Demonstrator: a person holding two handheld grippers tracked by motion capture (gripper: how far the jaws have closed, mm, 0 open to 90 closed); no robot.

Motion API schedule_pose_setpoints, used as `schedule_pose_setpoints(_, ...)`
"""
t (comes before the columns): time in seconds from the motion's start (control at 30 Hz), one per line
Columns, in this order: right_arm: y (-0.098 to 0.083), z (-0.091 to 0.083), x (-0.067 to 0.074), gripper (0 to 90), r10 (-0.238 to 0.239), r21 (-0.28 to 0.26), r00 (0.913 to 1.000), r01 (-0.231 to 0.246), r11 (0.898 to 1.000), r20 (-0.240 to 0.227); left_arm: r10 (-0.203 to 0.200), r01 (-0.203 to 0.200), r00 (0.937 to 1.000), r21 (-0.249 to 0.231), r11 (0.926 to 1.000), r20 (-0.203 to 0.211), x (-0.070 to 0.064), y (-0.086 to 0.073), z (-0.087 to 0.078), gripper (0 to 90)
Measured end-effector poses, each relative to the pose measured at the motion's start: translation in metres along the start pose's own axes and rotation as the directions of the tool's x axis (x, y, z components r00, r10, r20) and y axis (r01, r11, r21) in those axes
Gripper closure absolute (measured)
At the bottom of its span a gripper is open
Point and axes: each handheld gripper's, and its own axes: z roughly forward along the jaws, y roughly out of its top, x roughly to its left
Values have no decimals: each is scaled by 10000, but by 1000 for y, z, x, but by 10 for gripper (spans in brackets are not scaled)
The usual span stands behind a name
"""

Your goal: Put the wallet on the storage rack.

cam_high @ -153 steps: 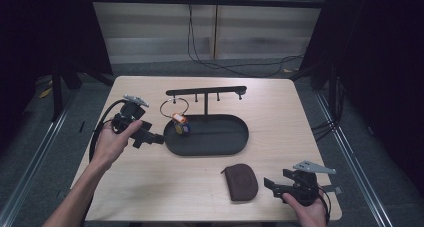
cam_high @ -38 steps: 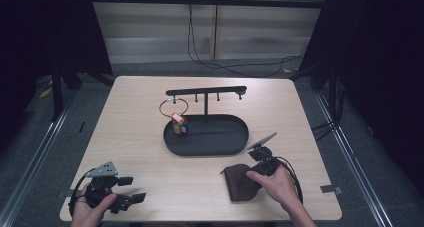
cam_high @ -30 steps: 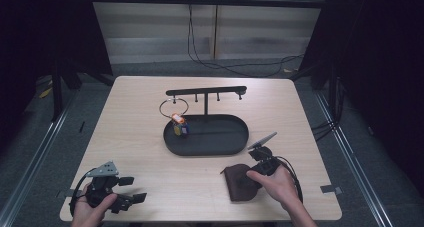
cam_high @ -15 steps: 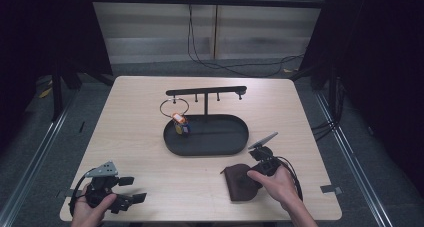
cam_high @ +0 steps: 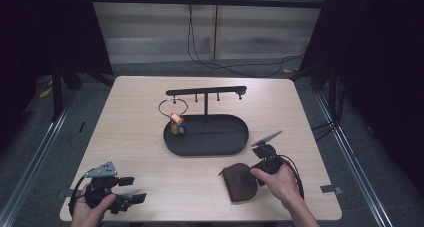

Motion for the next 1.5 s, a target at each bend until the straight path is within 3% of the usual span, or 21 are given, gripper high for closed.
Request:
schedule_pose_setpoints(0.3, 0, 0, 0, 580, 166, 50, 9999, -166, 9998, -35, -46, 46, 10000, -38, 10000, 0, 1, 0, -1, 174)
schedule_pose_setpoints(0.7, 6, -3, 9, 610, 160, 124, 9989, -166, 9998, 449, -4, 4, 10000, -109, 9999, 5, 0, 0, -2, 174)
schedule_pose_setpoints(0.93, 7, -9, 13, 680, 3, 38, 9985, -5, 10000, 546, -113, 113, 9999, -55, 9999, -48, 0, 0, 0, 174)
schedule_pose_setpoints(1.0, 9, -14, 12, 747, 83, -190, 9997, -78, 9998, 251, -62, 63, 10000, 8, 10000, -51, 0, -1, 0, 174)
schedule_pose_setpoints(1.23, 16, -20, 20, 769, -66, -122, 9985, 73, 9999, 539, 11, -10, 10000, -144, 9999, 29, 0, -1, -2, 179)
schedule_pose_setpoints(1.3, 17, -24, 21, 806, -35, -241, 9999, 38, 9997, 128, -13, 14, 10000, -185, 9998, 45, -1, -1, -2, 179)
schedule_pose_setpoints(1.5, 23, -31, 26, 818, -195, -116, 9991, 199, 9997, 375, 97, -94, 9999, -246, 9997, 126, -3, -1, -2, 179)
